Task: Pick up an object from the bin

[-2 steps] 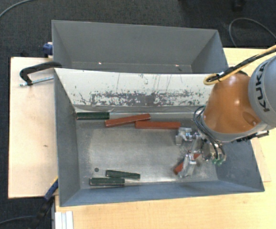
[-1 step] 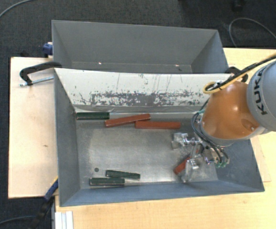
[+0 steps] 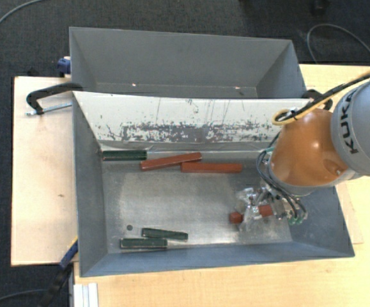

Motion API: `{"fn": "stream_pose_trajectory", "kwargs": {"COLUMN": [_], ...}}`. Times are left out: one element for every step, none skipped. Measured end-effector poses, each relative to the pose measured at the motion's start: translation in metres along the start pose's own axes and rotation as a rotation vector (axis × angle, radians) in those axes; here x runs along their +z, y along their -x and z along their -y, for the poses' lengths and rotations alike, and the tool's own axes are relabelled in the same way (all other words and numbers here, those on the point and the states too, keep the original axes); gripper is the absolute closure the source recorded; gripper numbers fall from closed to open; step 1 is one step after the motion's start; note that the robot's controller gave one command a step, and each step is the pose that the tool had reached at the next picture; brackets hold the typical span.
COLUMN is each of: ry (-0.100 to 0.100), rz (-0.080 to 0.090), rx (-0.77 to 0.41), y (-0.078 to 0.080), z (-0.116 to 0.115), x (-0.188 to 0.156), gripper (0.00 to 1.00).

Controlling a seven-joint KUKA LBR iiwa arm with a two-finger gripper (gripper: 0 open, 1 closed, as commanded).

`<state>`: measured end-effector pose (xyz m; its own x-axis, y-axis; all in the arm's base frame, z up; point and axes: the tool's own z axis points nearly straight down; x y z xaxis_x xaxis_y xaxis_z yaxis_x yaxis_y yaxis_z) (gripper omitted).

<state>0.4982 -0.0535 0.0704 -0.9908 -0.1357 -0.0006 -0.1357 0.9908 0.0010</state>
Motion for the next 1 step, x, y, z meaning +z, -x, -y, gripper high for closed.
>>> {"fn": "stream_pose_trajectory", "kwargs": {"ry": [-0.004], "rz": [0.013], "rx": [-0.046], "y": [0.0049], "z": [0.0071], "x": [-0.1460], "gripper": [1.00]}}
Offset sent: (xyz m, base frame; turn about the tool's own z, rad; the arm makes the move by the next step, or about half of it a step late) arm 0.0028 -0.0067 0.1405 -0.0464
